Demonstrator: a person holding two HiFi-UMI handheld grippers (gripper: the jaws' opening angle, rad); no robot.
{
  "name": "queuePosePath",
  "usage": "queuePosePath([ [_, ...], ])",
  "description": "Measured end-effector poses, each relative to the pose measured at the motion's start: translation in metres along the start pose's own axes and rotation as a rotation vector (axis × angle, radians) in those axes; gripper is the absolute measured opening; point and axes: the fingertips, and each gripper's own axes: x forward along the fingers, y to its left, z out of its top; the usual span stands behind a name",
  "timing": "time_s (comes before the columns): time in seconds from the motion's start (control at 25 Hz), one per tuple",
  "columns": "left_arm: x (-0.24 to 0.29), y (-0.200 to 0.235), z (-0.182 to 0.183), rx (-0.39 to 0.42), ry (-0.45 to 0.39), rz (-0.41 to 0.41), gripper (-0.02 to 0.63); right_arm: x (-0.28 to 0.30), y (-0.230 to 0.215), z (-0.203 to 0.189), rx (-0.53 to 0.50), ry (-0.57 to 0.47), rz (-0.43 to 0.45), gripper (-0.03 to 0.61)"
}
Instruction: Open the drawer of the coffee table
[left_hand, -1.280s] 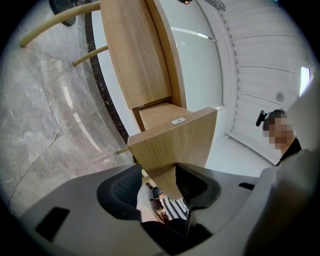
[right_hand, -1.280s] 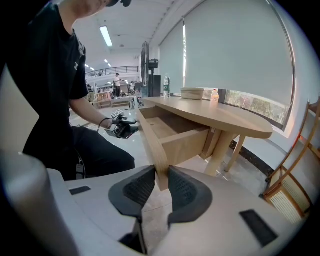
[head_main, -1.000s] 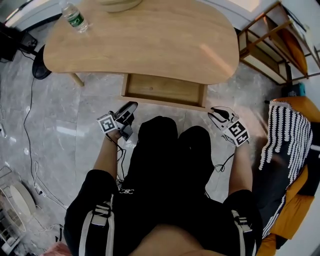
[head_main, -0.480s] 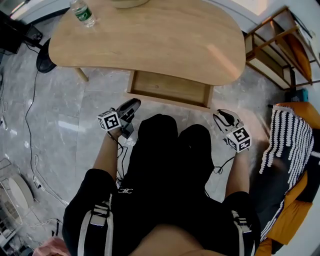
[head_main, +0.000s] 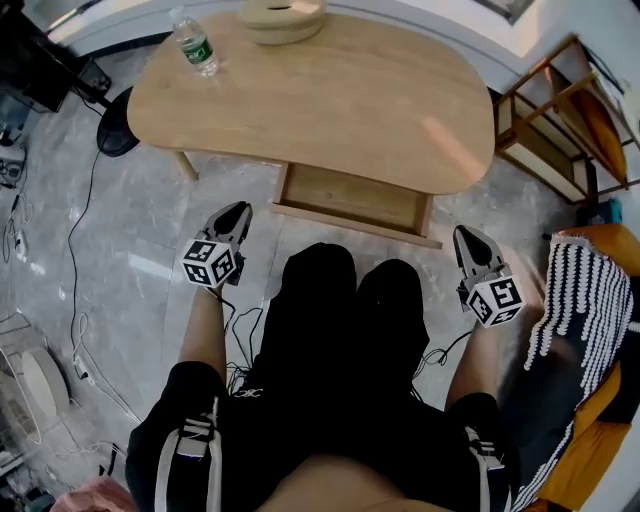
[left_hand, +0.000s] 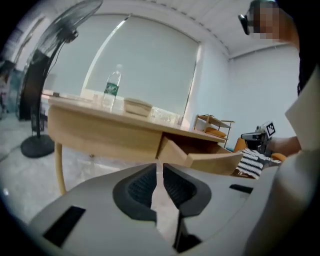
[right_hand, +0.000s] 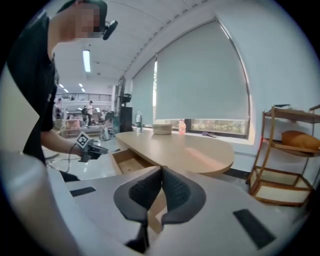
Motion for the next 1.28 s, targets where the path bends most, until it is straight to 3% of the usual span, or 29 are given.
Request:
queuePosePath([
  [0.08,-0.01,-0.008,0.035,0.08,-0.053,0.052,0.036,0.011,0.004,0.025,0.027,-0.049,-0.099,0.014],
  [0.2,-0.019,-0.031,0.088,0.16,-0.149,0.1,0.026,0.03,0.025,0.068,0.081,-0.191,-0.157,0.014],
  [0.32,-0.014,-0.062,0.132,0.208,-0.231,0.094,0.025,0.053,0.038,0.096,0.071,-0.246,-0.214,0.014],
  [0.48,0.004,-0.105,0.171,0.291,-0.27,0.068,0.025,0.068,0.042,0.112,0.09,-0.263,-0.287,0.014],
  [0.64,0.022,-0.14,0.193,0.298,-0.272,0.003,0.025,0.067,0.04,0.128,0.078,-0.304,-0.345,0.014],
  [0.76,0.024,-0.166,0.228,0.276,-0.269,-0.03,0.025,0.056,0.037,0.163,0.074,-0.33,-0.343,0.014],
  [1.04,-0.024,-0.239,0.363,0.288,-0.217,-0.077,0.025,-0.006,0.043,0.317,0.135,-0.319,-0.317,0.014],
  [1.28,-0.106,-0.288,0.53,0.284,-0.193,-0.03,0.021,-0.075,0.059,0.497,0.136,-0.308,-0.301,0.014],
])
